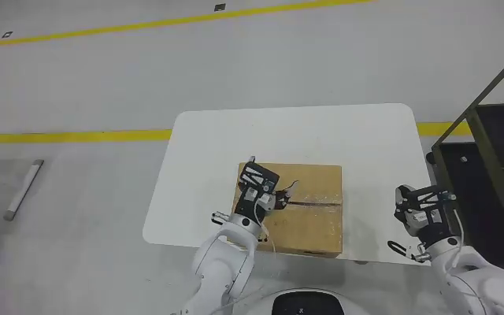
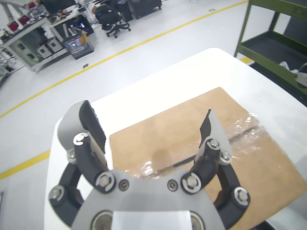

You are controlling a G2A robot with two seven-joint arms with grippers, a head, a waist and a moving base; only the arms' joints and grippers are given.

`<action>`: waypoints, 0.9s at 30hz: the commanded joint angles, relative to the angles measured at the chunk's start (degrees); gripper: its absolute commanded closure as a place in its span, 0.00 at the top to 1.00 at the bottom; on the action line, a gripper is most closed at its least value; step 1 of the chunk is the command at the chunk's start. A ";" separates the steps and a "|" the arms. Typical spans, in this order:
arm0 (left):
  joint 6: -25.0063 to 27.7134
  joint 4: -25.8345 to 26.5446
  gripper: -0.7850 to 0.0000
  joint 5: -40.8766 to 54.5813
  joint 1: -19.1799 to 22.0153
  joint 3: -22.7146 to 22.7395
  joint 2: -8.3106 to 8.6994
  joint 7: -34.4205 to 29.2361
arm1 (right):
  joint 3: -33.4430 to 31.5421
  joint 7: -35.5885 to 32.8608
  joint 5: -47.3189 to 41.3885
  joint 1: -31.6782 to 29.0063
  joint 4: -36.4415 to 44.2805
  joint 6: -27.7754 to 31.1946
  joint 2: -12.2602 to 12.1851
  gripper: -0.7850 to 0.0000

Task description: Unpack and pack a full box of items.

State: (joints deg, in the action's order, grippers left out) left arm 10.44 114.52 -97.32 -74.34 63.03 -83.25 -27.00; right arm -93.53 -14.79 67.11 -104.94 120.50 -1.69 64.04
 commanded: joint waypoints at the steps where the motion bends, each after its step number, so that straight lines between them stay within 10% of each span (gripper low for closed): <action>1: 1.02 -1.54 1.00 1.83 2.11 -2.56 -0.37 -0.43 | -0.73 0.08 -0.04 -0.34 -0.03 -0.01 0.03 0.00; 27: 4.63 -8.68 1.00 10.15 6.23 -10.60 -1.80 -6.63 | -4.86 0.91 -0.89 -4.85 0.06 1.24 0.86 0.00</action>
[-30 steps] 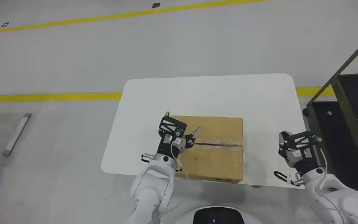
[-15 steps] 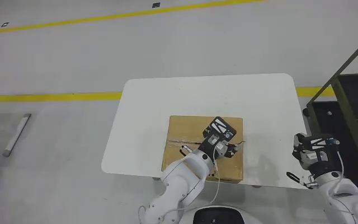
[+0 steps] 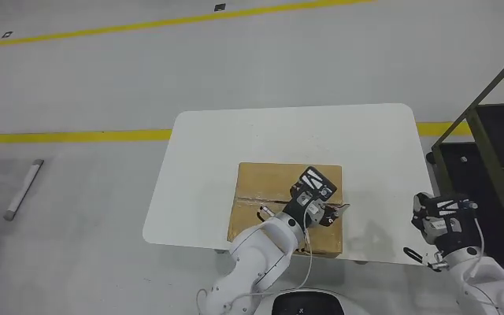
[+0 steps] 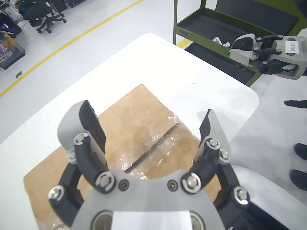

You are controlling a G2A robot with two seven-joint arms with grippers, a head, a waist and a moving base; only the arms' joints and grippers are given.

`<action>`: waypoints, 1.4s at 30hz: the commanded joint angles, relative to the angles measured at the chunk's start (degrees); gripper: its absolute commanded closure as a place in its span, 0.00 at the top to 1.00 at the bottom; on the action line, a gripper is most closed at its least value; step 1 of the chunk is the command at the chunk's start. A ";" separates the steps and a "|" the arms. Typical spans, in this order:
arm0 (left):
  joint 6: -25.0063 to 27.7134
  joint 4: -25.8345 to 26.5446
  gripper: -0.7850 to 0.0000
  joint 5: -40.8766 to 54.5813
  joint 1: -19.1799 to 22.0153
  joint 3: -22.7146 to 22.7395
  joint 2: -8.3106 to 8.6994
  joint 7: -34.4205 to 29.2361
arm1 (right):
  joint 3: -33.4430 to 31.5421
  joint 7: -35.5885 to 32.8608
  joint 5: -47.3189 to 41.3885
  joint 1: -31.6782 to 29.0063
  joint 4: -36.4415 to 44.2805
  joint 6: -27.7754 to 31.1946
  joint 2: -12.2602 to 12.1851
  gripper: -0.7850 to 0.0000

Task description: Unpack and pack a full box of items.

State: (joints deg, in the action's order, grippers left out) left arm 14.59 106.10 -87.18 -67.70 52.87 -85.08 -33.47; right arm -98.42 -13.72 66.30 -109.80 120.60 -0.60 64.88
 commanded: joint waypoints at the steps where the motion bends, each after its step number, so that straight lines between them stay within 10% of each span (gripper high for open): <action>1: 0.91 -0.28 1.00 -0.20 -0.47 -0.81 0.04 -0.37 | 0.00 -0.29 -0.14 0.07 -0.06 0.23 0.05 0.00; 20: -5.69 -5.03 1.00 -0.53 2.72 -4.65 -1.39 -11.96 | -0.86 -1.00 -0.29 -0.23 -0.02 1.20 0.58 0.00; 40: -6.15 -4.41 0.77 -2.00 2.52 -4.86 -1.77 -13.07 | -0.97 -1.27 -0.49 0.33 -0.45 2.44 1.08 0.00; 42: -5.86 -4.67 0.62 -2.24 2.86 -4.78 -1.80 -13.34 | -1.00 -1.25 -0.54 0.42 -0.50 2.36 1.14 0.00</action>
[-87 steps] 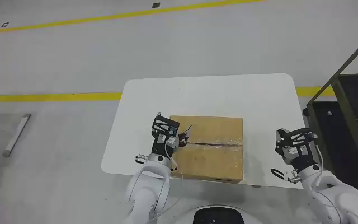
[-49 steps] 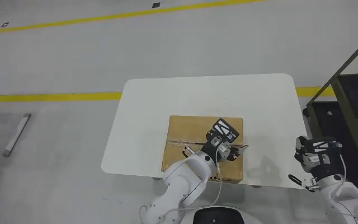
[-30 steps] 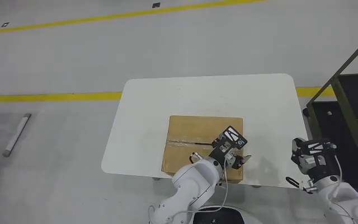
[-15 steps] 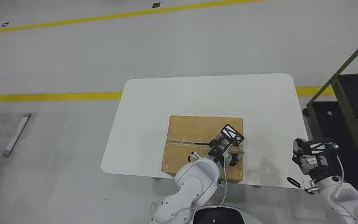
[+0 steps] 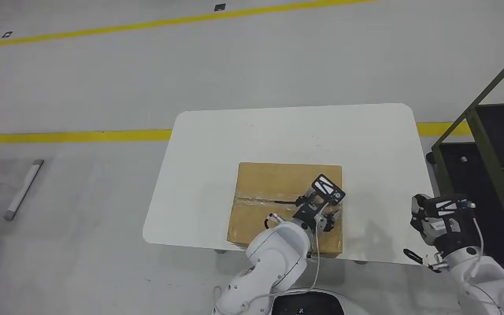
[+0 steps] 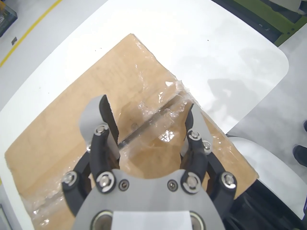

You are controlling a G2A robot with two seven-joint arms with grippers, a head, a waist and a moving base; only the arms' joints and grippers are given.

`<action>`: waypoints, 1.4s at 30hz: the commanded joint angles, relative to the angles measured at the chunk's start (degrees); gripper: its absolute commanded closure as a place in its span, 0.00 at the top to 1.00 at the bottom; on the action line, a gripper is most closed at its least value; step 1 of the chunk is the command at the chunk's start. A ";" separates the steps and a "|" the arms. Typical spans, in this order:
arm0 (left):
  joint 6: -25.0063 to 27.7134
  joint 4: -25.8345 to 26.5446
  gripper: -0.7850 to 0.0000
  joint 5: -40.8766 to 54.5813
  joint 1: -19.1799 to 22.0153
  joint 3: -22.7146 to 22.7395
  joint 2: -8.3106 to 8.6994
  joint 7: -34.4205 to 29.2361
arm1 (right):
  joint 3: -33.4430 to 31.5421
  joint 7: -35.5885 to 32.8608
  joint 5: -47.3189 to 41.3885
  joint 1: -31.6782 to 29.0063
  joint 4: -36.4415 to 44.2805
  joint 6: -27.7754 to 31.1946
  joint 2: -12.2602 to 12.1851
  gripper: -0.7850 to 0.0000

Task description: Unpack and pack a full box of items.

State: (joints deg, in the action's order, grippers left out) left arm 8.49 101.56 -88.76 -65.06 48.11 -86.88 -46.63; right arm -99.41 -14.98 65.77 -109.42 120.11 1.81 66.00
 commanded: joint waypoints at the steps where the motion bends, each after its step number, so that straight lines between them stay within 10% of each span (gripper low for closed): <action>1: 0.52 -0.27 0.58 -1.59 0.44 -0.15 0.02 -0.40 | 0.00 0.05 0.04 0.08 -0.03 -0.06 0.05 0.00; 16: 0.98 -0.75 0.35 -2.36 0.67 -0.03 -0.21 -1.10 | 0.35 -0.38 0.35 0.59 -0.24 0.33 0.41 0.00; 21: 0.61 -0.14 0.00 -2.95 0.13 0.74 -0.11 -1.01 | 0.77 -0.47 0.43 0.92 -0.16 0.35 0.54 0.00; 42: 11.24 12.50 0.00 -6.15 -5.29 19.20 3.47 0.83 | 10.63 -0.02 0.21 9.10 2.13 13.34 0.66 0.00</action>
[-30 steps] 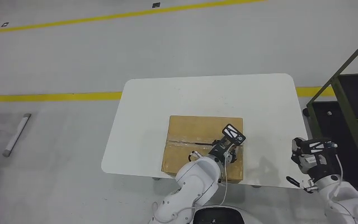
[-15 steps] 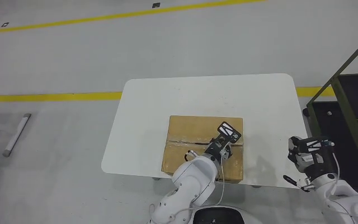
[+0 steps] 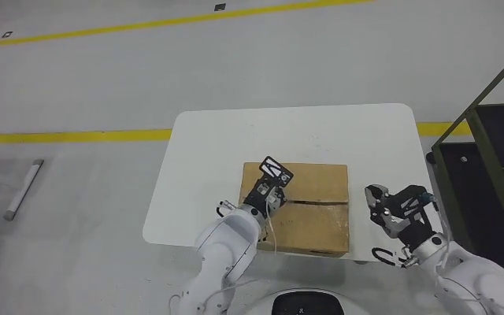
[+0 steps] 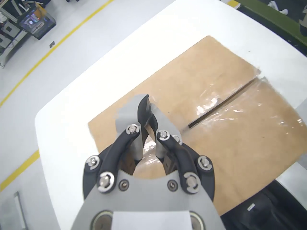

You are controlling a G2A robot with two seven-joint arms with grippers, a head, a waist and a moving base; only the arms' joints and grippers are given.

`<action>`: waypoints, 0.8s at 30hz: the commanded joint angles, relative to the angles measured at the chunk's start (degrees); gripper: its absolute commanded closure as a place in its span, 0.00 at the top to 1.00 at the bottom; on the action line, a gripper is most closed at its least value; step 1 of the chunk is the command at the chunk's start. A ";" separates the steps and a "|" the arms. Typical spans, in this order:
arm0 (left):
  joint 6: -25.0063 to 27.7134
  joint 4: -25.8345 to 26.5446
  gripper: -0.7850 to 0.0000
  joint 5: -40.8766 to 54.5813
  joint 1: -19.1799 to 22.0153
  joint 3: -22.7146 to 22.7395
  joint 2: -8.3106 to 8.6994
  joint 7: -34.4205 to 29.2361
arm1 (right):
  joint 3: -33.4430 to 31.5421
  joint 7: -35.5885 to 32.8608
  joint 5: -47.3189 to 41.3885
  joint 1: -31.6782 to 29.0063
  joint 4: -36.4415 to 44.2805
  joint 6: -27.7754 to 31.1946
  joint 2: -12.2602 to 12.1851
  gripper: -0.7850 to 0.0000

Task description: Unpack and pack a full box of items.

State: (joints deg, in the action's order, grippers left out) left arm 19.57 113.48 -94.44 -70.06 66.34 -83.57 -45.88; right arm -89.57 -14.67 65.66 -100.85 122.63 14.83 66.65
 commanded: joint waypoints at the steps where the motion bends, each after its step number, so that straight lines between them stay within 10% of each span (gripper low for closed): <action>1: 0.11 1.23 0.00 -0.74 -0.68 2.13 0.33 0.20 | 1.88 -0.57 0.56 1.18 -0.98 0.46 0.06 0.00; 24: -2.97 5.89 0.00 -14.44 -5.63 20.73 3.22 2.19 | 10.73 -4.78 2.20 12.11 -11.38 -1.80 0.88 0.00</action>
State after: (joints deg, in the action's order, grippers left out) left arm 17.46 119.48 -108.40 -75.78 86.73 -80.37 -43.81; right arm -78.80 -19.43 67.86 -88.80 111.35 13.01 67.53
